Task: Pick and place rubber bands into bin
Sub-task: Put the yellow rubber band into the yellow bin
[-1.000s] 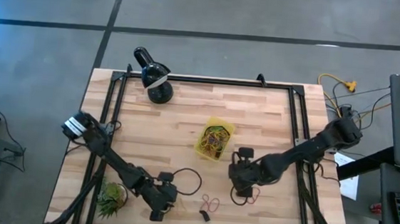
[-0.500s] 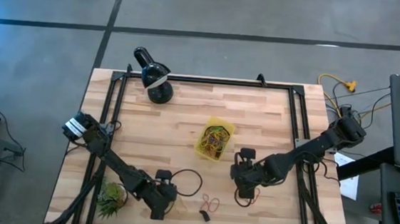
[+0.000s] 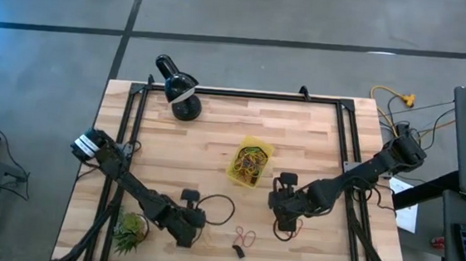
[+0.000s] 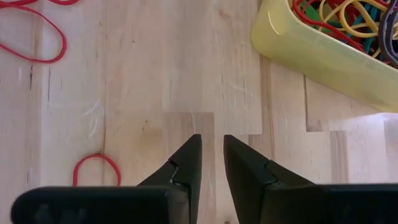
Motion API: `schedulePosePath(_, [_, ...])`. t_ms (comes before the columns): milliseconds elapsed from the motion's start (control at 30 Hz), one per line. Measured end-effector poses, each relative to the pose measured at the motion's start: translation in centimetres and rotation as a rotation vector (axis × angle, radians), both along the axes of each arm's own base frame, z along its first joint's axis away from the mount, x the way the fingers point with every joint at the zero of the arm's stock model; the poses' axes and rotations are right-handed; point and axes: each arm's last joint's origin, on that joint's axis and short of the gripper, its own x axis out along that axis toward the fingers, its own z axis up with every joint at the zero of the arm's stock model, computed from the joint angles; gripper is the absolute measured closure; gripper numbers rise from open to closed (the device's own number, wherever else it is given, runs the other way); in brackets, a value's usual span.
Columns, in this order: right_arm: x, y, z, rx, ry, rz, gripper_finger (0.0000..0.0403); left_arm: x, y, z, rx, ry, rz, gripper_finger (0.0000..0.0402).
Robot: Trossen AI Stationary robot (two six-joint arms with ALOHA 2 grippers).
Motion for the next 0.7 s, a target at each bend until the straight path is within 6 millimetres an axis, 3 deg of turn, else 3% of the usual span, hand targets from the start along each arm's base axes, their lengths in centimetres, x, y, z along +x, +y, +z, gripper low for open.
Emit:
schedulePosePath(400, [0.0,0.0,0.0,-0.001,0.001,0.0,0.0344,0.5,2.7,6.2,0.203,-0.293,0.057,0.0401])
schedulePosePath(700, [0.0,-0.1,0.0,-0.018,-0.002,0.003,0.0344,3.1,6.6,8.2,0.361,-0.417,0.113,0.0401])
